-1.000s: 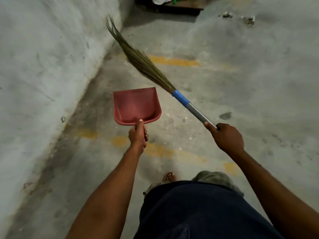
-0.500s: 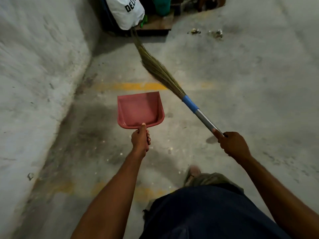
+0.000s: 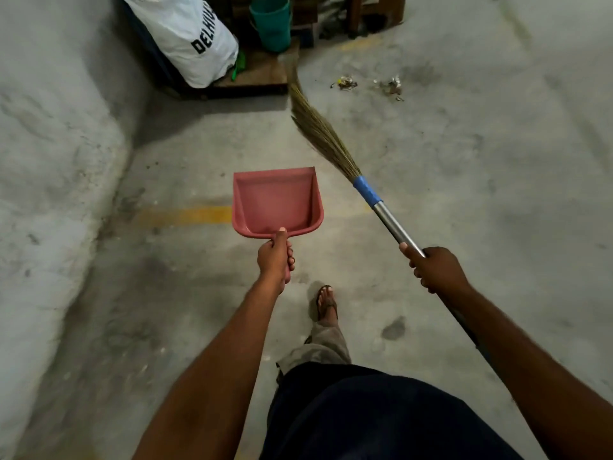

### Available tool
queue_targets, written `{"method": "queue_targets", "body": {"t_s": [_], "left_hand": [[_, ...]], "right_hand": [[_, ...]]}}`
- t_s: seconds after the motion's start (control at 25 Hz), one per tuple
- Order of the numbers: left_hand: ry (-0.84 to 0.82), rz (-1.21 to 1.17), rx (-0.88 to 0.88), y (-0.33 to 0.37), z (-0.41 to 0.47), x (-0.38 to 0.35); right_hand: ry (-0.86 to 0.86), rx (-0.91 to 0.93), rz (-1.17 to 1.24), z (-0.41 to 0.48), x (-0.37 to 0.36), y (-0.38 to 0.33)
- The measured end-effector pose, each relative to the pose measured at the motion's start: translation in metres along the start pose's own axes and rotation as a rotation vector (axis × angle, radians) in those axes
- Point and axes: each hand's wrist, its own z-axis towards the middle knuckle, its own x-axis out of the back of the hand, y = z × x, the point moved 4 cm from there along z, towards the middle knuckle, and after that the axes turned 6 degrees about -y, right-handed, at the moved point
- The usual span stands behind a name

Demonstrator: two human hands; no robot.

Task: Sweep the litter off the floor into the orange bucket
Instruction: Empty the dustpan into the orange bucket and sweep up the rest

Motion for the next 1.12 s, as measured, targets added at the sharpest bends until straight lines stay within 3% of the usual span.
{"method": "queue_targets", "body": {"t_s": [0.64, 1.12], "left_hand": [[-0.137, 0.149, 0.027, 0.244, 0.355, -0.194], [-0.062, 0.216, 0.116, 0.409, 0.586, -0.306]], "right_hand": [[0.071, -0.102, 0.050, 0.365, 0.072, -0.232], [-0.021, -0.181, 0.068, 0.666, 0.115, -0.417]]}}
